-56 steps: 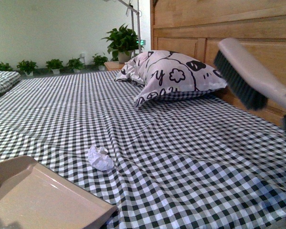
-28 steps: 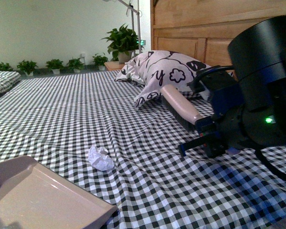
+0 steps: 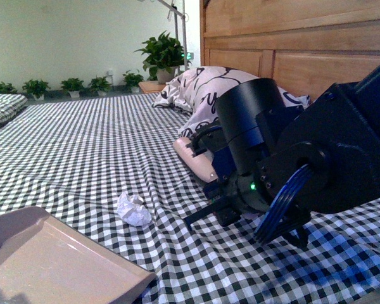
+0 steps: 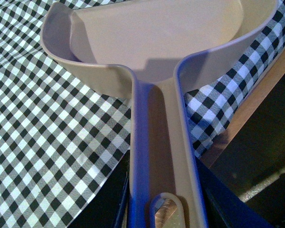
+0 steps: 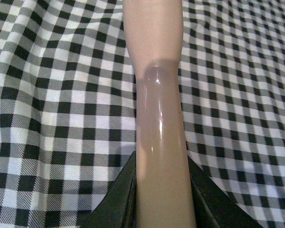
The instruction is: Clean up trash
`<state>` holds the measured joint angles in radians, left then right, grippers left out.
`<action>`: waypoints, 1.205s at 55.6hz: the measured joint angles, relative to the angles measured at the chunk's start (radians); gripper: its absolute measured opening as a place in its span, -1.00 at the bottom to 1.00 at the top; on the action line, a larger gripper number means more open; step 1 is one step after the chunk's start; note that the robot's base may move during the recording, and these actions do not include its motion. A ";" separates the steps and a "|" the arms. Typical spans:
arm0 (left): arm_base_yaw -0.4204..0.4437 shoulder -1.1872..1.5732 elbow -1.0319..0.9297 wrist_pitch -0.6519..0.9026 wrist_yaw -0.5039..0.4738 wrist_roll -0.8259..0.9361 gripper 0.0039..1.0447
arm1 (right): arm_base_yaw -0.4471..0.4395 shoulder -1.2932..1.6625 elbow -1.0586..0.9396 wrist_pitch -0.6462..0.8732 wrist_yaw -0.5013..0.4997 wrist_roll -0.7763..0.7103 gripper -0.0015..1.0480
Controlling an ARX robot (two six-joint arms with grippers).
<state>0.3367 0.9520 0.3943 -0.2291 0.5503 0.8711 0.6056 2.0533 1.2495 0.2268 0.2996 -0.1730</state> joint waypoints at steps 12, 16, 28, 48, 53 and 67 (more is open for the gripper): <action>0.000 0.000 0.000 0.000 0.000 0.000 -0.47 | 0.050 0.047 0.017 -0.016 -0.009 -0.008 -0.60; 0.000 0.000 0.000 0.000 0.000 0.000 -0.47 | 0.060 0.048 0.017 -0.027 -0.017 -0.008 -0.60; 0.000 0.000 0.000 0.000 0.000 0.000 -0.47 | 0.084 -0.015 -0.043 -0.120 -0.206 -0.042 -0.60; 0.000 0.000 0.000 0.000 0.000 0.000 -0.47 | 0.071 -0.357 -0.204 -0.359 -0.674 -0.174 -0.60; 0.000 0.000 0.000 0.000 0.000 0.000 -0.47 | 0.031 -0.409 -0.208 -0.355 -0.658 -0.187 -0.60; 0.000 0.000 0.000 0.000 0.000 0.000 -0.47 | -0.106 -0.444 -0.237 -0.200 -0.500 -0.143 -0.60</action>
<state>0.3367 0.9520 0.3943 -0.2295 0.5503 0.8715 0.4999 1.6093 1.0130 0.0273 -0.2001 -0.3157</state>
